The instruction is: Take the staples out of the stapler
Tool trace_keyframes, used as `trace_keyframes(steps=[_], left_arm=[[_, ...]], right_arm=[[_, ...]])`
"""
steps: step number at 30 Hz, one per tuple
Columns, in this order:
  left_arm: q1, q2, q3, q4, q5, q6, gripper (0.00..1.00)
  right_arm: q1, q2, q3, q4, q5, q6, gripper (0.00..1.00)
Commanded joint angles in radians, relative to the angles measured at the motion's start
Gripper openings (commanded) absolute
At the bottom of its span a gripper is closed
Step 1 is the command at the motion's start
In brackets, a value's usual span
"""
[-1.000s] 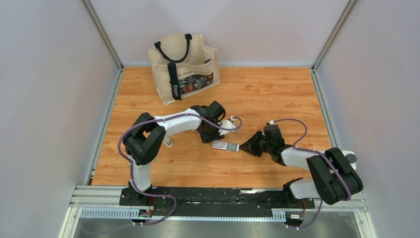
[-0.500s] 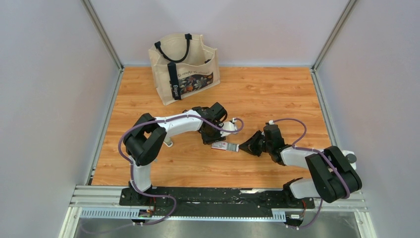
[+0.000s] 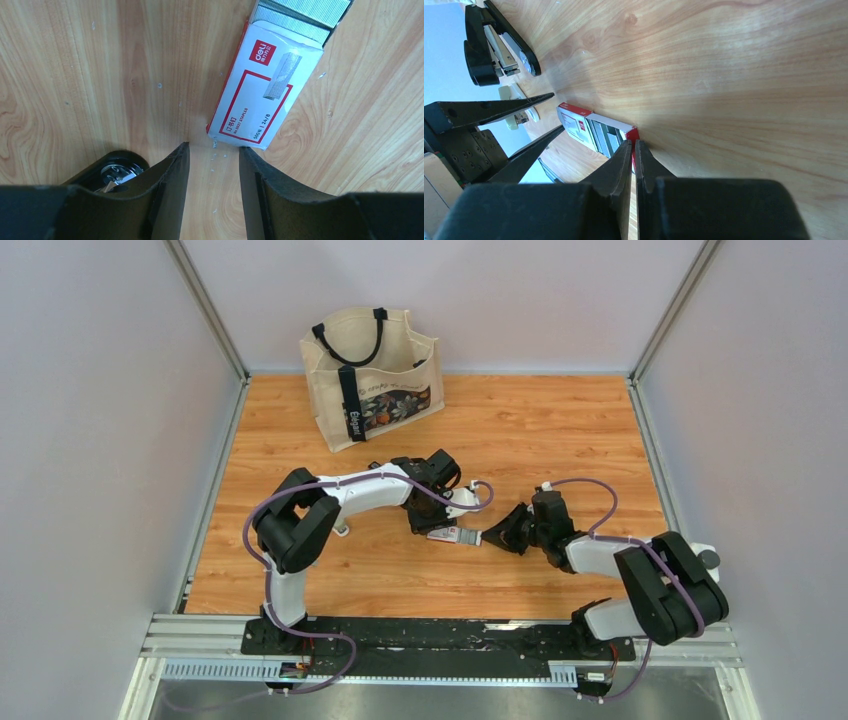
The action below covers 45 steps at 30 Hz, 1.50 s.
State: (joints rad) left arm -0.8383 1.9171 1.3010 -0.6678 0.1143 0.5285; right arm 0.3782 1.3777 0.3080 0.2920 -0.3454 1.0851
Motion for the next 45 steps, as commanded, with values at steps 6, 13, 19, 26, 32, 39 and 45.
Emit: trace_keyframes(steps=[6,13,19,26,32,39,45], left_arm=[[-0.012,0.011,0.027,0.014,0.012,-0.016,0.49],[-0.013,0.011,0.034,0.010,0.008,-0.016,0.49],[-0.015,0.007,0.032,0.008,0.007,-0.019,0.49],[-0.018,0.005,0.032,0.008,0.005,-0.016,0.49],[-0.021,0.005,0.030,0.013,-0.001,-0.012,0.49],[-0.022,0.007,0.032,0.013,-0.002,-0.015,0.49],[-0.022,0.002,0.032,0.013,0.002,-0.019,0.49]], right_arm=[[0.007,0.029,0.000,0.036,-0.004,-0.004,0.06],[0.025,0.027,0.013,0.021,0.009,-0.017,0.05],[0.041,0.037,0.026,0.007,0.020,-0.024,0.04],[0.047,0.049,0.040,0.001,0.020,-0.028,0.04],[0.057,0.067,0.059,-0.008,0.025,-0.034,0.04],[0.067,0.067,0.068,-0.016,0.031,-0.036,0.03],[0.094,0.095,0.079,0.013,0.037,-0.011,0.03]])
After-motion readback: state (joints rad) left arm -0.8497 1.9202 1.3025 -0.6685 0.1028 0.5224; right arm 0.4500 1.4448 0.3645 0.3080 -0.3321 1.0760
